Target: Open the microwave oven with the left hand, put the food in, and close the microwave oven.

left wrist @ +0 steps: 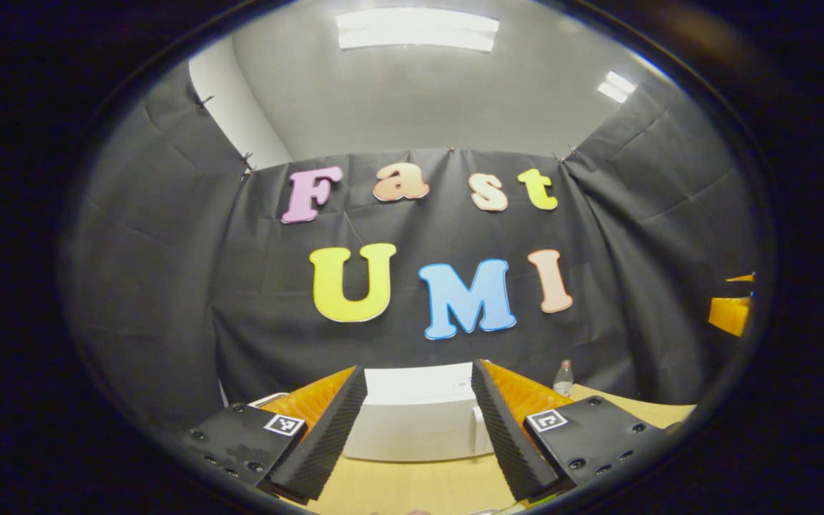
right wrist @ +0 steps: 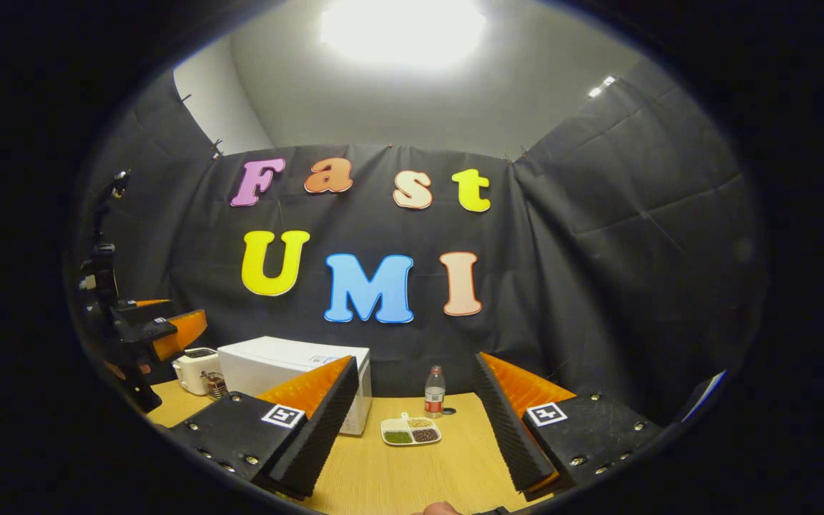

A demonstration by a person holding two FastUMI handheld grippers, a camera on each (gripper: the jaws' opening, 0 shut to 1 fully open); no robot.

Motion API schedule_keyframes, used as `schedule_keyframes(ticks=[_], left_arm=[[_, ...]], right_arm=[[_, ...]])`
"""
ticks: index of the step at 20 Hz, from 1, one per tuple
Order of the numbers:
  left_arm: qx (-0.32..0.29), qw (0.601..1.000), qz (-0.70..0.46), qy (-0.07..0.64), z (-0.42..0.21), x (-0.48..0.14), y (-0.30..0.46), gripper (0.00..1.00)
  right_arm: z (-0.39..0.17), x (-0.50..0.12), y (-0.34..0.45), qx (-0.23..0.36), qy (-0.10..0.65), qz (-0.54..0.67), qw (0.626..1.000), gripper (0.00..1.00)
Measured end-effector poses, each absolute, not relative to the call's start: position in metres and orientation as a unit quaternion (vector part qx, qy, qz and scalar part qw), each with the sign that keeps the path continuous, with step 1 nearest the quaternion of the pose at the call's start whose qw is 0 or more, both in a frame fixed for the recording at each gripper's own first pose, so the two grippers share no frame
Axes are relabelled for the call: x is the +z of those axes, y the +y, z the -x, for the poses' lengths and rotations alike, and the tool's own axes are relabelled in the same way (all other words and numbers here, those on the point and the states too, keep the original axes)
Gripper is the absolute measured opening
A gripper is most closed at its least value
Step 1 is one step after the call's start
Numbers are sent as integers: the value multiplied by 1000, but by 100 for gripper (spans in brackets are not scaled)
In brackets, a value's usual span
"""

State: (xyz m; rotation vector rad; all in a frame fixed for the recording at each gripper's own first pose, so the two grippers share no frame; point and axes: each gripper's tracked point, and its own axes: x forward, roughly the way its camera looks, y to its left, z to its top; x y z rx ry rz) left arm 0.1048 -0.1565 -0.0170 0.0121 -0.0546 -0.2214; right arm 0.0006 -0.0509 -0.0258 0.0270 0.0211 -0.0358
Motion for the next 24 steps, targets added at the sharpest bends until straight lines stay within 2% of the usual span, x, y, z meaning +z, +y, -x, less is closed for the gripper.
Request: schedule_keyframes(ticks=[2, 3, 4, 6, 9, 13, 18, 19, 21, 23, 24], left_arm=[[-127, 992, -1, -22, -130, -31, -168, 92], [-136, 991, 2, -18, -143, -38, -175, 96], [-146, 989, 5, -14, -156, -47, -183, 92], [-157, 988, 7, -3, -180, -69, -196, 92], [-177, 984, 9, 24, -212, -104, -219, 100], [-203, 978, 9, 51, -238, -148, -248, 100], [-224, 971, 6, 89, -264, -203, -281, 98], [-227, 969, 3, 97, -268, -214, -286, 94], [-232, 967, -8, 104, -277, -228, -298, 100], [-232, 967, -8, 106, -287, -238, -305, 98], [-229, 967, -12, 109, -291, -243, -308, 100]], right_arm=[[-7, -28, -61, -44, 13, 0, 999, 97], [-9, -29, -66, -57, 17, 5, 998, 97], [-11, -28, -69, -70, 19, 5, 997, 97], [-11, -31, -76, -97, 25, 4, 995, 97], [-9, -39, -87, -132, 42, 22, 990, 97], [-8, -48, -95, -167, 65, 30, 983, 97], [-4, -54, -99, -193, 85, 54, 976, 96], [-3, -54, -100, -199, 87, 57, 974, 97], [0, -54, -101, -205, 92, 63, 972, 97], [4, -54, -104, -209, 96, 71, 970, 97], [7, -53, -105, -212, 97, 75, 969, 97]])
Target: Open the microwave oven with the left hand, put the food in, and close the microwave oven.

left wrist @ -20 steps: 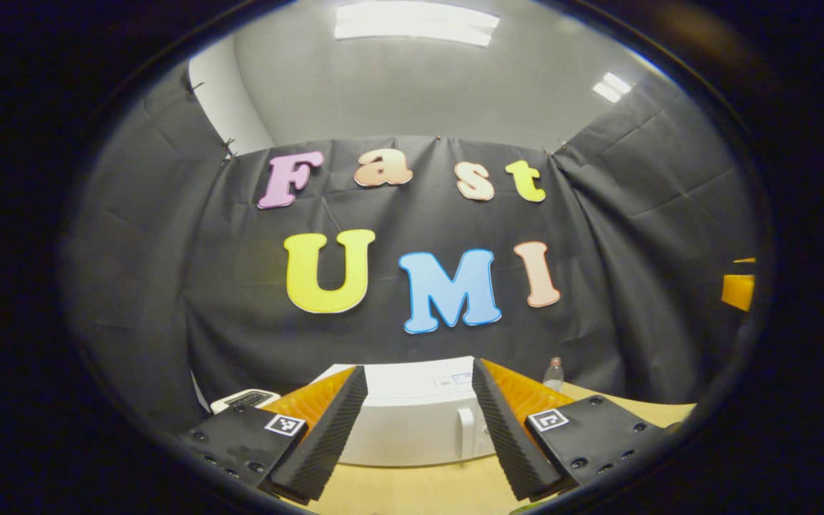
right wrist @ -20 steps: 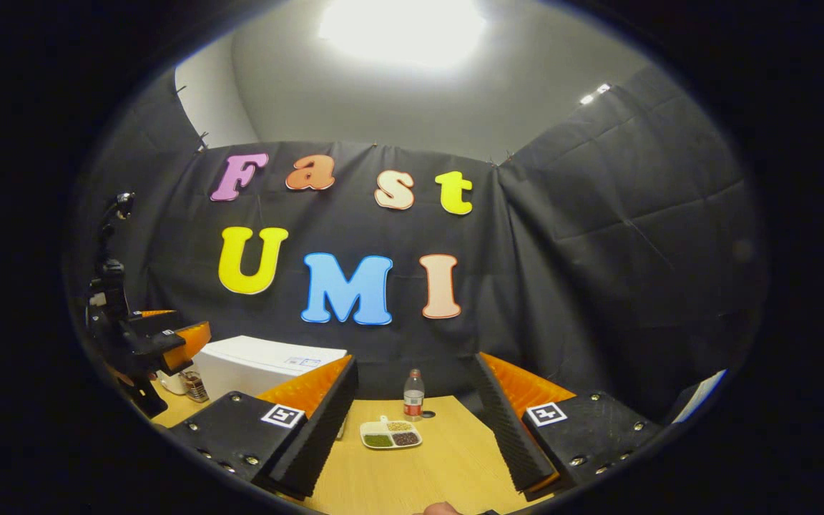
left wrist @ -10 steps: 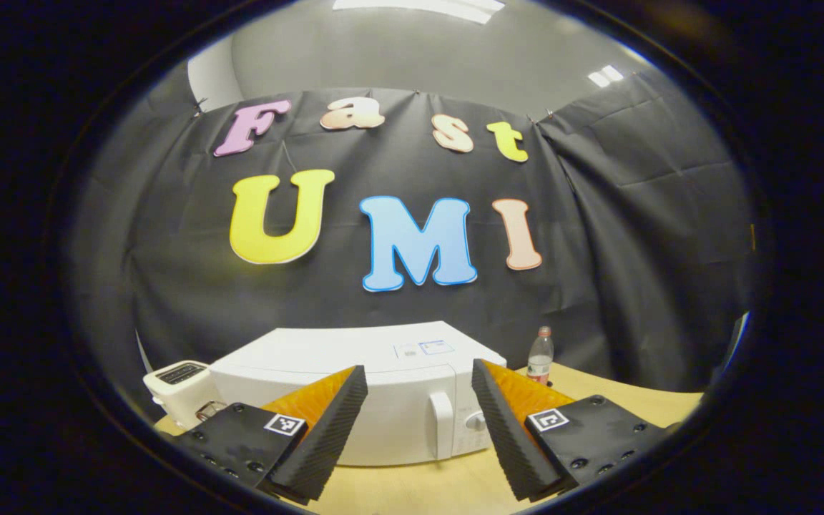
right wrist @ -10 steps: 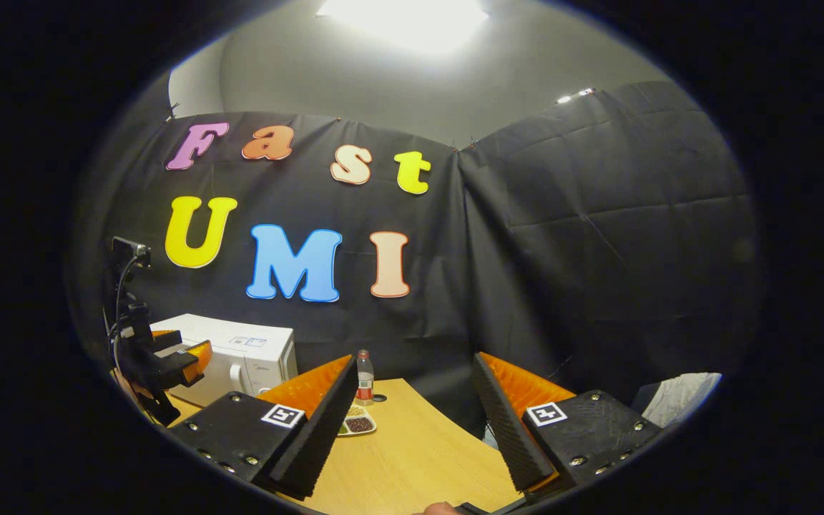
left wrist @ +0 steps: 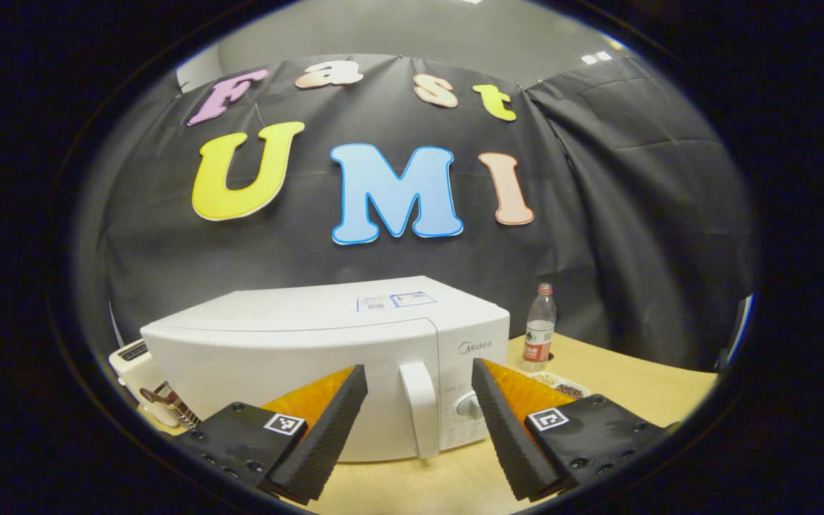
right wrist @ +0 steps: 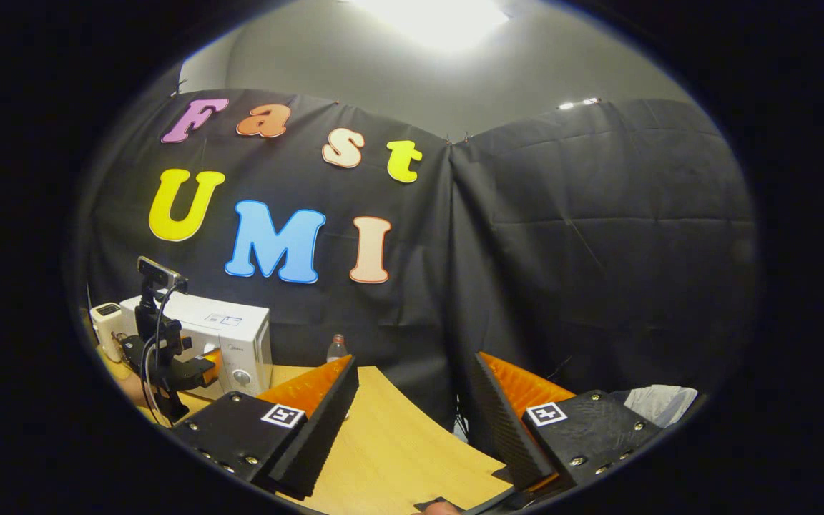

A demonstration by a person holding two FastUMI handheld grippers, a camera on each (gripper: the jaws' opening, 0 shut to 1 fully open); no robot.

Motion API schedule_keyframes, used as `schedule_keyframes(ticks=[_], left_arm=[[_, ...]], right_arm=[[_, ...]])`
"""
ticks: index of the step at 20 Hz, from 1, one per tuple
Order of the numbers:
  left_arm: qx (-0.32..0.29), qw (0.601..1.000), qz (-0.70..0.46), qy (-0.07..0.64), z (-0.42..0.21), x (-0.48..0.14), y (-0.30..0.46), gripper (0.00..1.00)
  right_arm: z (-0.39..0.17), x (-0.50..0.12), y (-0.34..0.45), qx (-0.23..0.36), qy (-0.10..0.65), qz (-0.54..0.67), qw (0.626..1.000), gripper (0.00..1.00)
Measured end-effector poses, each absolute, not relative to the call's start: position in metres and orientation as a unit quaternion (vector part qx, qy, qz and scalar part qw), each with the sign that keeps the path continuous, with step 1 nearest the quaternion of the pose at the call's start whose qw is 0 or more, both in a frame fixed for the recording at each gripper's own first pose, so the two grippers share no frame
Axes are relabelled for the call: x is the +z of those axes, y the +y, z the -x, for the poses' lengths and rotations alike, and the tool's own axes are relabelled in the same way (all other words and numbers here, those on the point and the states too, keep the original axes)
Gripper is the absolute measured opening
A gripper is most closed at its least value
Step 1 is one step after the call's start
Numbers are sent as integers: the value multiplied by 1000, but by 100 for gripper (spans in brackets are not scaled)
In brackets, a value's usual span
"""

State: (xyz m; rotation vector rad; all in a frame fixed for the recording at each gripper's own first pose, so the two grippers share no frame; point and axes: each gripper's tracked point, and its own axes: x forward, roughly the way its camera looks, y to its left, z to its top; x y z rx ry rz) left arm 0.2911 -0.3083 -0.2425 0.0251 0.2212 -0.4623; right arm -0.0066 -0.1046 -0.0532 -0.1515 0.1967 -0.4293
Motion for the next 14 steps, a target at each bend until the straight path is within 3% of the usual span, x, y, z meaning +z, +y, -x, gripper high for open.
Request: schedule_keyframes(ticks=[3, 4, 6, 9, 10, 11, 12, 13, 14], left_arm=[[-226, 967, -26, 118, -298, -256, -319, 87], [-225, 966, -30, 121, -300, -261, -322, 77], [-219, 966, -35, 131, -302, -269, -324, 75], [-203, 968, -34, 141, -304, -276, -319, 53], [-197, 969, -32, 146, -305, -277, -316, 54], [-197, 969, -26, 147, -305, -277, -317, 41], [-197, 968, -24, 151, -305, -278, -317, 36], [-198, 968, -26, 152, -303, -278, -319, 38], [-199, 967, -27, 156, -303, -279, -319, 33]], right_arm=[[10, -55, -110, -219, 104, 76, 967, 97], [11, -55, -112, -221, 107, 76, 966, 97], [16, -54, -117, -225, 109, 77, 965, 97], [26, -50, -126, -229, 107, 76, 965, 97], [29, -49, -127, -229, 107, 75, 965, 97], [30, -49, -129, -229, 107, 75, 965, 97], [31, -48, -131, -230, 106, 75, 965, 97], [33, -48, -133, -230, 105, 75, 965, 97], [34, -47, -135, -230, 104, 75, 965, 97]])
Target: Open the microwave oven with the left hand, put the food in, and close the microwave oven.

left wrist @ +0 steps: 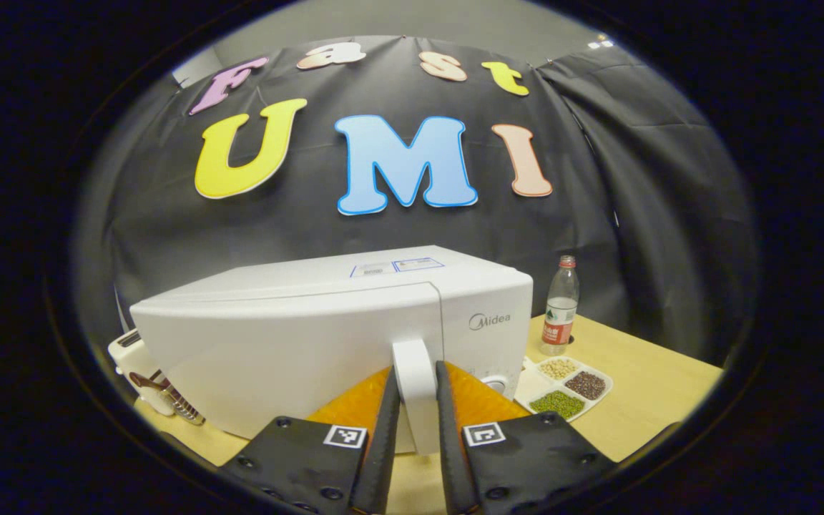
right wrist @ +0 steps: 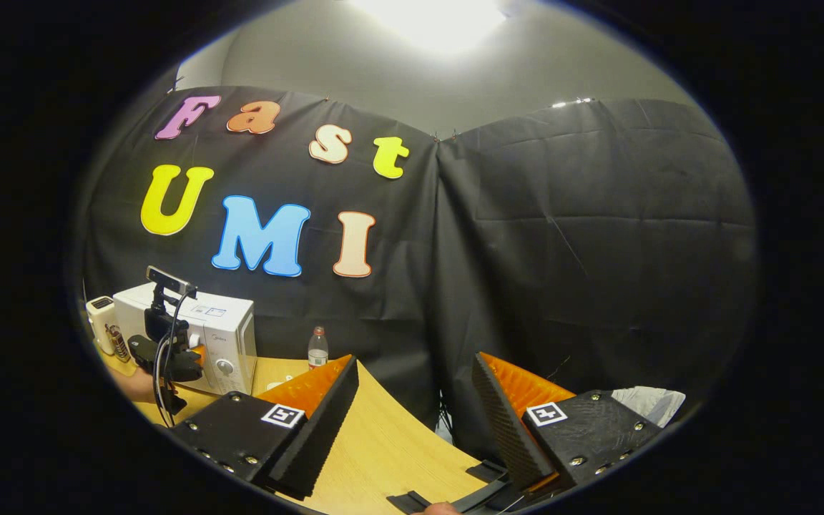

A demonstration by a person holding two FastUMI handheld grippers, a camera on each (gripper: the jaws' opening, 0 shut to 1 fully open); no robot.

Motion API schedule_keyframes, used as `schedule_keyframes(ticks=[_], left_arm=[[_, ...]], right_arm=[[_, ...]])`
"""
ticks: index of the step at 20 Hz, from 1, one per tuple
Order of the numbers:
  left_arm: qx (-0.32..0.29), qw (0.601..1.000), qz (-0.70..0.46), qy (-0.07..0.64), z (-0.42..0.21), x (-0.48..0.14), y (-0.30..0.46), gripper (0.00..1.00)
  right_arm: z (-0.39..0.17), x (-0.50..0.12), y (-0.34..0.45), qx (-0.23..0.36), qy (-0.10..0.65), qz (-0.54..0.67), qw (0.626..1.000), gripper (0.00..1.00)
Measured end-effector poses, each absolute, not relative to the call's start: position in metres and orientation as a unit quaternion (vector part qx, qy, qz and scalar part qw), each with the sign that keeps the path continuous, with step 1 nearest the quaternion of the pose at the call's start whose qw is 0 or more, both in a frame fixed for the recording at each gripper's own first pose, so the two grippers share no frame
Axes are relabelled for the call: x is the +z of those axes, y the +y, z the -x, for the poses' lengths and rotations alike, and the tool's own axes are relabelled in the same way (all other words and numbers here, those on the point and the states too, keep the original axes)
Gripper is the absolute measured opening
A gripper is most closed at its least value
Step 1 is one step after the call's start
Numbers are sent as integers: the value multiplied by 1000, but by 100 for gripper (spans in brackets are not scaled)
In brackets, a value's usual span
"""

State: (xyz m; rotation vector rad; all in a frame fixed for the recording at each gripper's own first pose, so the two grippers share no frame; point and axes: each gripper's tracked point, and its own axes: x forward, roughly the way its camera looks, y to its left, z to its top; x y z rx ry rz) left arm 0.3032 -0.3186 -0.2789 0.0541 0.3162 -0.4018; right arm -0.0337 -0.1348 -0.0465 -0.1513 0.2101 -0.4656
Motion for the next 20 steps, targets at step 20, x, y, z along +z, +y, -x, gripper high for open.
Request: schedule_keyframes(ticks=[20], left_arm=[[-163, 968, -30, 191, -176, -258, -234, 12]], right_arm=[[29, -56, -107, -78, 76, 27, 994, 97]])
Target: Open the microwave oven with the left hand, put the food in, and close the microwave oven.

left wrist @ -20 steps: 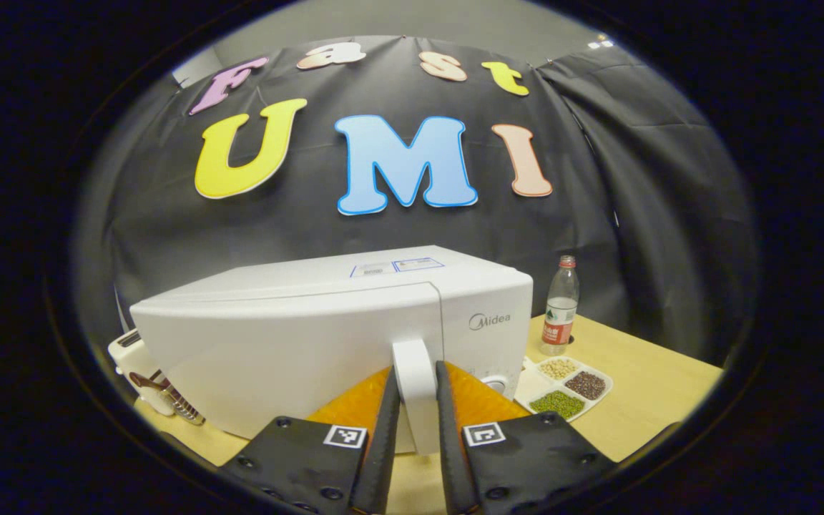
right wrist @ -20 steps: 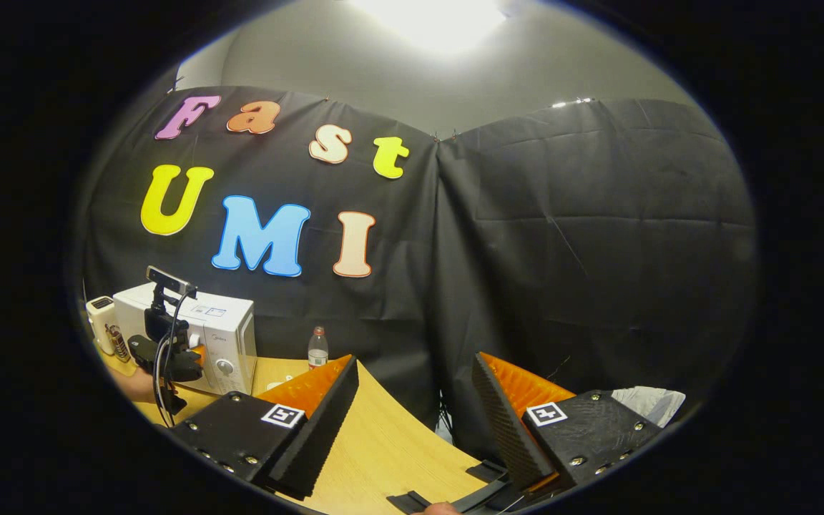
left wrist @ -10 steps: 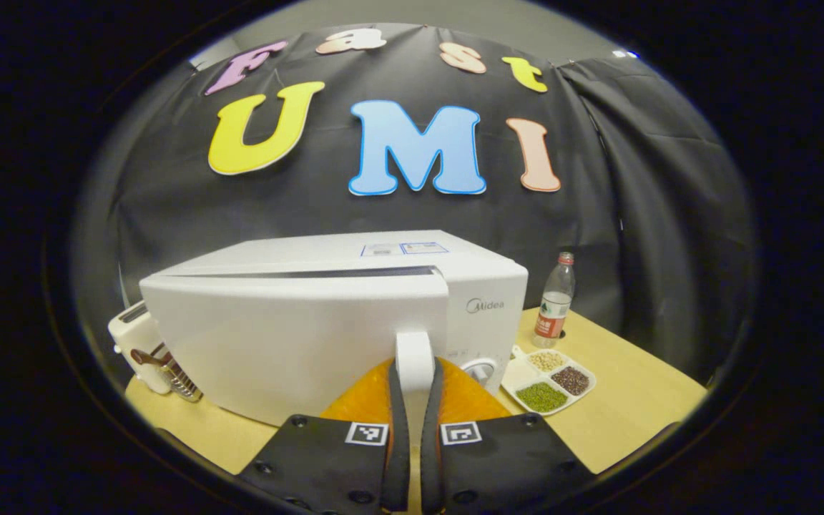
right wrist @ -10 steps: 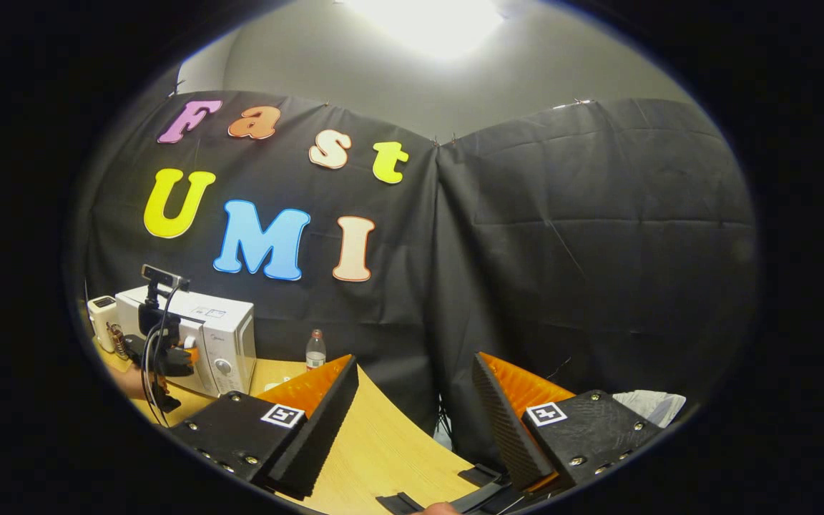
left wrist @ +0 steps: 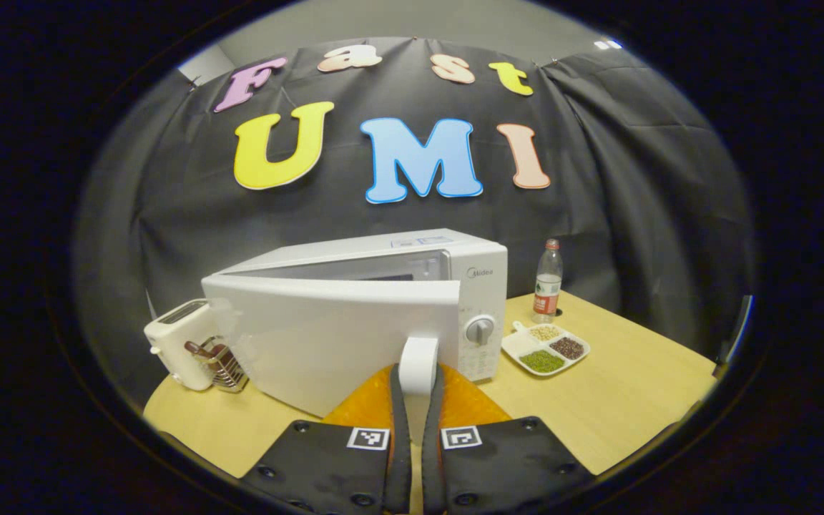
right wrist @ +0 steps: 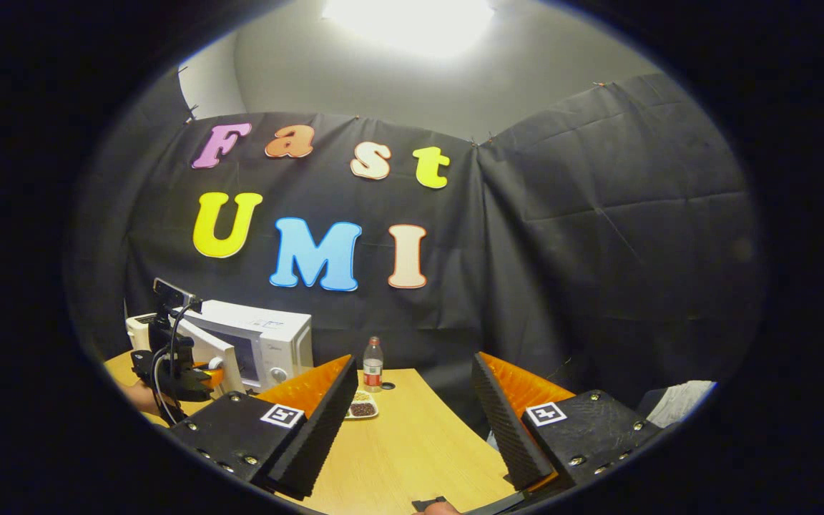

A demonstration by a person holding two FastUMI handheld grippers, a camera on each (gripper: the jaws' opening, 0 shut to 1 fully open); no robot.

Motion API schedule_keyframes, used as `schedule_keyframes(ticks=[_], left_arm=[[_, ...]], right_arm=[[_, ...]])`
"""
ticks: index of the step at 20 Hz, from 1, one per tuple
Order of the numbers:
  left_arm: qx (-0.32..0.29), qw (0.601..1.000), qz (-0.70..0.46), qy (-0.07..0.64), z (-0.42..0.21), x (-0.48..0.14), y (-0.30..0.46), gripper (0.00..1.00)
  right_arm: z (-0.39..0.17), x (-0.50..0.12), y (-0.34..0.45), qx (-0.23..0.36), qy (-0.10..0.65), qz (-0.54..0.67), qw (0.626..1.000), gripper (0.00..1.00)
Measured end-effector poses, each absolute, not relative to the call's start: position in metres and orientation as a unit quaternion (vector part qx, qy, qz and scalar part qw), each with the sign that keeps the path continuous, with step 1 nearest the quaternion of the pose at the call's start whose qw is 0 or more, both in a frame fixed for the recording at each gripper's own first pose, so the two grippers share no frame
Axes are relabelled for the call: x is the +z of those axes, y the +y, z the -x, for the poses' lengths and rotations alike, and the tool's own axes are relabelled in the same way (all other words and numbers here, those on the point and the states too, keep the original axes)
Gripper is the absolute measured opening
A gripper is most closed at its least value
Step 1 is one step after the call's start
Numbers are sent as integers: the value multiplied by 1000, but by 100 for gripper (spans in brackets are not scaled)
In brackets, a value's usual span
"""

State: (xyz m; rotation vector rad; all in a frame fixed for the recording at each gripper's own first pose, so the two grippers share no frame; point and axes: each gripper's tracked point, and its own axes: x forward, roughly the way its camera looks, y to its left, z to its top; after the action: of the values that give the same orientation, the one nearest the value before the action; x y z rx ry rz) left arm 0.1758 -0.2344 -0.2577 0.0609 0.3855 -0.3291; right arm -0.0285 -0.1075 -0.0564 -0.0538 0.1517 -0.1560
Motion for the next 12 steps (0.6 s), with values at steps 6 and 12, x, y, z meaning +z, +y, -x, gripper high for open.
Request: schedule_keyframes(ticks=[6, 12], left_arm=[[-113, 972, -54, 197, -125, -253, -167, 12], [-101, 972, -49, 208, -96, -252, -107, 12]], right_arm=[[31, -60, -76, -2, 72, 5, 997, 97], [20, -63, -18, 49, 78, -6, 996, 97]])
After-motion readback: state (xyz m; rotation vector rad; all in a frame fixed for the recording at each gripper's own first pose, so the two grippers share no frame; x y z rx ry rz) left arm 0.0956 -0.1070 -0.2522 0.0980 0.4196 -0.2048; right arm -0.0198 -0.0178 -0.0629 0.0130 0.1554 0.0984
